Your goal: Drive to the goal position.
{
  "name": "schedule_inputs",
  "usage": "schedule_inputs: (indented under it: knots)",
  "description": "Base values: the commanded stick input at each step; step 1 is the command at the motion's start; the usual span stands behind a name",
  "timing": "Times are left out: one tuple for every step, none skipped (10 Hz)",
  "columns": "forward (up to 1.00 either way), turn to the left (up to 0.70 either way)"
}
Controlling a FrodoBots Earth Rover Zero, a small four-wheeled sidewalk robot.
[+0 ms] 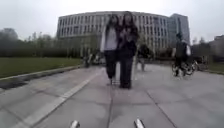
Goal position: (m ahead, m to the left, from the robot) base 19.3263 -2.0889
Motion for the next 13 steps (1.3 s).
schedule_inputs:
  knots:
    - [0.00,-0.10]
    - [0.00,-0.10]
    - [0.00,-0.11]
    - [0.00,-0.11]
    - [0.00,-0.11]
    - [0.00,-0.11]
    - [0.00,-0.11]
    - [0.00,-0.11]
    - [0.00,-0.11]
    - [0.00,-0.11]
    - [0.00,-0.11]
    - [0.00,-0.11]
    - [0.00,-0.11]
